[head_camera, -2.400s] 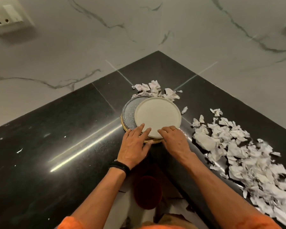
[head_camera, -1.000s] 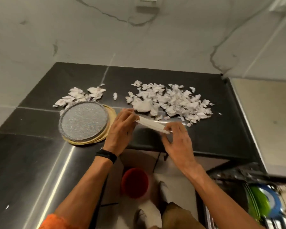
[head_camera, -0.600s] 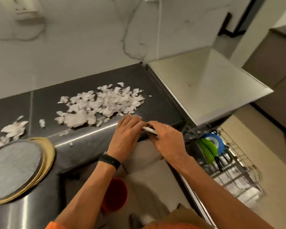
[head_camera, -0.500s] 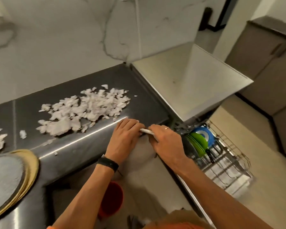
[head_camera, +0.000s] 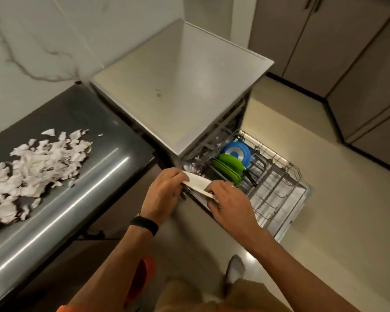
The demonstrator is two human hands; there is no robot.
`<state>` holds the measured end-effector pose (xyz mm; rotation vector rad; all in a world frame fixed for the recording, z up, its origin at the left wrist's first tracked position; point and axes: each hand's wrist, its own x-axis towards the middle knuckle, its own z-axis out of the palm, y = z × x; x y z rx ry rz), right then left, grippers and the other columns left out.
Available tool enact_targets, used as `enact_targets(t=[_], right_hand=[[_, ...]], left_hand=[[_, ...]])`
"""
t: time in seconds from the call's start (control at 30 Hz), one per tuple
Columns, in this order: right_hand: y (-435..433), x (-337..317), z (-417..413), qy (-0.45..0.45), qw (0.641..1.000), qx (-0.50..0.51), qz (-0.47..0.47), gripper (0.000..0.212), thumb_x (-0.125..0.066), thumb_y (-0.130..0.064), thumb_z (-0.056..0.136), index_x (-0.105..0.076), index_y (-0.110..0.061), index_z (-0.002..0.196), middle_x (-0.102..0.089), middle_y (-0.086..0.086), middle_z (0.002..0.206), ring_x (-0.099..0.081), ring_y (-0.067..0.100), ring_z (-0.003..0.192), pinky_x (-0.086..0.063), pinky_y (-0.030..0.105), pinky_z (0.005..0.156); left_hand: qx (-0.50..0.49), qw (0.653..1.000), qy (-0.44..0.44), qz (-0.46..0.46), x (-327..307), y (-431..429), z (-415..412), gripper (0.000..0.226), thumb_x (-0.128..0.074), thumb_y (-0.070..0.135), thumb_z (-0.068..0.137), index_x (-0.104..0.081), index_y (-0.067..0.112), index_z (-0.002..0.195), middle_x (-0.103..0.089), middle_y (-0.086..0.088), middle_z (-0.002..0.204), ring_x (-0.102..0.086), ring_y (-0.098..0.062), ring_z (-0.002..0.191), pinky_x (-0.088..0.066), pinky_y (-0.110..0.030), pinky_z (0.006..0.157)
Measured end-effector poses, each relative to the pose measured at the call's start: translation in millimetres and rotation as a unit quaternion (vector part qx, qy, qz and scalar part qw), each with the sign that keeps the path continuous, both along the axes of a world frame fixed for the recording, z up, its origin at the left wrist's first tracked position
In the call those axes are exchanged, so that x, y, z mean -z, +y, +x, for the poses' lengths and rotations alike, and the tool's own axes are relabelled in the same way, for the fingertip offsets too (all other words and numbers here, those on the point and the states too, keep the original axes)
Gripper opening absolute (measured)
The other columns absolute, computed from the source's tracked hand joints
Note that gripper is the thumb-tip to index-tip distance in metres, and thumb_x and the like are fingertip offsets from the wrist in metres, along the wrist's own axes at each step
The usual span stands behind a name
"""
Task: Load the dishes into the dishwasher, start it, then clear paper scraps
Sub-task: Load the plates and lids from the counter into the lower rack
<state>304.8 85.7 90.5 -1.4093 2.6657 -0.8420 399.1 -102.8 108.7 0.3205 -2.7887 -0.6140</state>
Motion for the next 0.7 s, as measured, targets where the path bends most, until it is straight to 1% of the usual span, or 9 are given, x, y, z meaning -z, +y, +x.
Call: enact_targets(t=[0.07, 0.17, 0.27, 0.37, 0.43, 0.57, 0.63, 0.7], right_hand=[[12.5, 13.8, -16.1, -0.022, 0.999, 0.011, 0.045, 0.029, -0.074, -0.02, 0.082, -0.064, -0.022, 0.11, -0.069, -0.002, 0.107, -0.066, 0.019, 0.087, -0.051, 0.03, 0.066], [16.4, 40.6, -30.2, -0.05, 0.993, 0.027, 0.106, 0.031, -0.071, -0.024, 0.084, -0.064, -0.025, 0.115, -0.07, -0.004, 0.105, -0.067, 0.021, 0.086, -0.053, 0.034, 0.067], [5.9, 85.6, -41.5, -0.068, 0.984, 0.056, 0.155, 0.038, -0.072, -0.024, 0.084, -0.063, -0.023, 0.121, -0.072, -0.003, 0.104, -0.07, 0.024, 0.082, -0.054, 0.034, 0.063], [-10.8, 136.5, -52.9, -0.079, 0.972, 0.088, 0.203, 0.042, -0.068, -0.019, 0.088, -0.061, -0.021, 0.129, -0.074, 0.0, 0.105, -0.072, 0.027, 0.082, -0.055, 0.034, 0.061], [-22.4, 175.6, -60.5, -0.087, 0.969, 0.105, 0.206, 0.042, -0.066, -0.014, 0.089, -0.061, -0.02, 0.13, -0.075, 0.002, 0.105, -0.072, 0.03, 0.081, -0.056, 0.035, 0.06], [-41.6, 250.9, -72.1, -0.114, 0.968, 0.13, 0.184, 0.041, -0.068, -0.004, 0.084, -0.066, -0.016, 0.123, -0.076, 0.006, 0.099, -0.072, 0.033, 0.07, -0.056, 0.037, 0.057], [-48.3, 287.6, -77.4, -0.124, 0.968, 0.143, 0.163, 0.041, -0.069, 0.002, 0.081, -0.069, -0.014, 0.119, -0.077, 0.008, 0.097, -0.071, 0.034, 0.068, -0.056, 0.037, 0.057], [-50.8, 319.3, -82.0, -0.134, 0.967, 0.154, 0.153, 0.046, -0.068, 0.005, 0.079, -0.07, -0.015, 0.121, -0.077, 0.007, 0.101, -0.072, 0.035, 0.071, -0.056, 0.037, 0.06]], left_hand=[[0.014, 1.0, -0.021, 0.005, 14.0, 14.1, -22.5, 0.026, -0.077, -0.007, 0.081, -0.072, 0.012, 0.098, -0.067, -0.004, 0.104, -0.062, -0.027, 0.102, -0.057, -0.037, 0.08], [0.046, 0.998, -0.051, 0.0, 44.1, 22.6, -50.7, 0.025, -0.07, -0.008, 0.083, -0.074, 0.013, 0.097, -0.066, -0.002, 0.101, -0.061, -0.027, 0.1, -0.058, -0.042, 0.078], [0.091, 0.993, -0.074, -0.008, 95.1, 17.2, -79.6, 0.023, -0.07, -0.004, 0.082, -0.075, 0.013, 0.096, -0.064, -0.002, 0.096, -0.06, -0.025, 0.096, -0.057, -0.044, 0.076], [0.123, 0.987, -0.101, -0.006, 156.5, 5.1, -100.9, 0.024, -0.07, -0.003, 0.082, -0.073, 0.015, 0.099, -0.062, -0.002, 0.098, -0.058, -0.026, 0.096, -0.054, -0.048, 0.075], [0.147, 0.983, -0.113, -0.007, 198.3, -5.6, -114.3, 0.024, -0.066, 0.0, 0.083, -0.073, 0.015, 0.101, -0.062, -0.003, 0.098, -0.059, -0.028, 0.095, -0.053, -0.049, 0.075], [0.163, 0.98, -0.114, 0.002, 269.7, -24.0, -131.1, 0.027, -0.061, 0.0, 0.082, -0.075, 0.013, 0.101, -0.063, -0.006, 0.095, -0.061, -0.03, 0.089, -0.053, -0.046, 0.071], [0.162, 0.98, -0.118, 0.002, 304.5, -31.5, -135.0, 0.029, -0.057, 0.003, 0.085, -0.075, 0.013, 0.105, -0.064, -0.006, 0.098, -0.061, -0.03, 0.092, -0.054, -0.047, 0.073], [0.161, 0.98, -0.121, 0.007, 335.5, -38.1, -138.6, 0.03, -0.057, 0.001, 0.089, -0.074, 0.013, 0.109, -0.065, -0.005, 0.103, -0.061, -0.029, 0.096, -0.054, -0.048, 0.077]])
